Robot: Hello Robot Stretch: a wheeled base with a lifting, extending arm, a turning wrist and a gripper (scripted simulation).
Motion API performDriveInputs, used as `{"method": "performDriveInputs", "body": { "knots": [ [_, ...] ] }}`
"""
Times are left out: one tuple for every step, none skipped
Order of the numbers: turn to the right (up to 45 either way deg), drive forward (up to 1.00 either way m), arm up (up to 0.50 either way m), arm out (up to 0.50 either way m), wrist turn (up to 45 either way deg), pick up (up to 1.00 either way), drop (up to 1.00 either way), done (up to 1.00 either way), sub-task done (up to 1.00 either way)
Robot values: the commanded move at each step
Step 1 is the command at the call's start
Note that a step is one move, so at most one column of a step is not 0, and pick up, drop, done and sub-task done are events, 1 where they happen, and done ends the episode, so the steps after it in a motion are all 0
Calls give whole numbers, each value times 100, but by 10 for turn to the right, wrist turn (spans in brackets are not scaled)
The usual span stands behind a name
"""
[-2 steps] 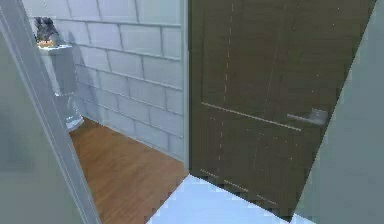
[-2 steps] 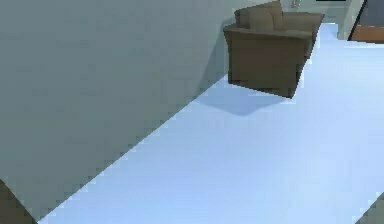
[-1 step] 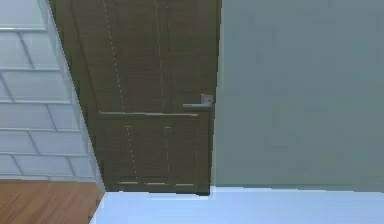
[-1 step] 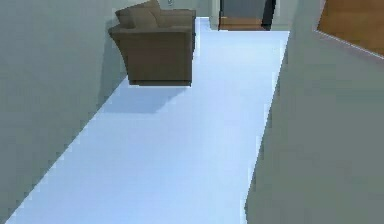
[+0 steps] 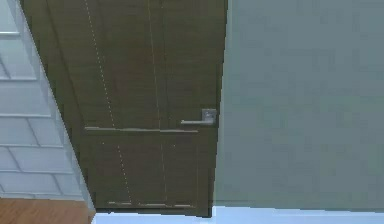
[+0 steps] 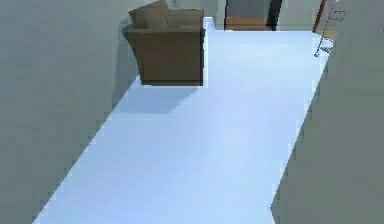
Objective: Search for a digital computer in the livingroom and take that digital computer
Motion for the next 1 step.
{"method": "performDriveInputs", "body": {
  "knots": [
    [-240, 0, 0, 0, 0, 0, 0, 0, 0]
  ]
}}
